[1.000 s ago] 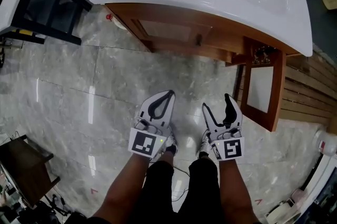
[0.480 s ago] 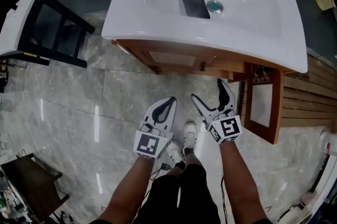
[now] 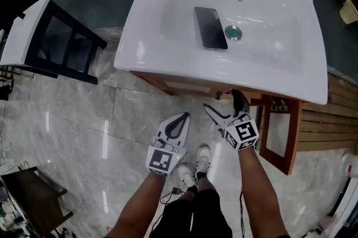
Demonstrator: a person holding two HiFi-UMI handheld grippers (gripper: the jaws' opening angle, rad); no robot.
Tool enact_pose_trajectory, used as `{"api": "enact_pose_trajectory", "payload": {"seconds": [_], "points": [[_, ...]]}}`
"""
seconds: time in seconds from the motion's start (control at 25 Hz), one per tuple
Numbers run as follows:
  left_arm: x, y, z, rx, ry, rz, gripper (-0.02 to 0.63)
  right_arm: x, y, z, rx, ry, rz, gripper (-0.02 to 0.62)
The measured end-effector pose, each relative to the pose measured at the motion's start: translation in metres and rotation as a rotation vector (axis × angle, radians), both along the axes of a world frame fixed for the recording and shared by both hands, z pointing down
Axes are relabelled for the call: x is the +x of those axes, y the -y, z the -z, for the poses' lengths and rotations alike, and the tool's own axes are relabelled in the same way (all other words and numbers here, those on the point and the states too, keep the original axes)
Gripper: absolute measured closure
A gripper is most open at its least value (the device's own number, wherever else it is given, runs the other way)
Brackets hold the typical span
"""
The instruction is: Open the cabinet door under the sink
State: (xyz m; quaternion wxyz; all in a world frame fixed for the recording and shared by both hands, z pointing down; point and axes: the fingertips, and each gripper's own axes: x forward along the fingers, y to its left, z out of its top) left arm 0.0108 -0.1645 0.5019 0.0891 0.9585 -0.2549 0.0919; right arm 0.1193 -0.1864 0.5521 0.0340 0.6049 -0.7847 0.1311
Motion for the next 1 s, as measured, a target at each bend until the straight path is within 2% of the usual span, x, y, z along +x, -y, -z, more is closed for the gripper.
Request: {"api": "enact_pose_trajectory", "payload": {"seconds": [0.24,0.6,0.8,1.0], "points": [[0.010,0.012,-0.009,-0.021,0.003,0.031,0.583,-0.004,0.023,-0.016,-0.021,0.000,0.084,0.140],[0.000,0.020,-0.027,-0.044,0.043,0.099,0.583,-0.018,0.038,-0.028,-0.006,-0.017,0.197,0.141],[-0.012,0.017,-0.038,-0.034,0.076,0.113,0.583,-0.022,0.038,-0.031,-0.001,-0.051,0.231,0.141],[-0.018,0.018,-0.038,-0.049,0.052,0.136,0.583,-0.028,0.035,-0.030,-0.008,-0.094,0.248,0.141]]}}
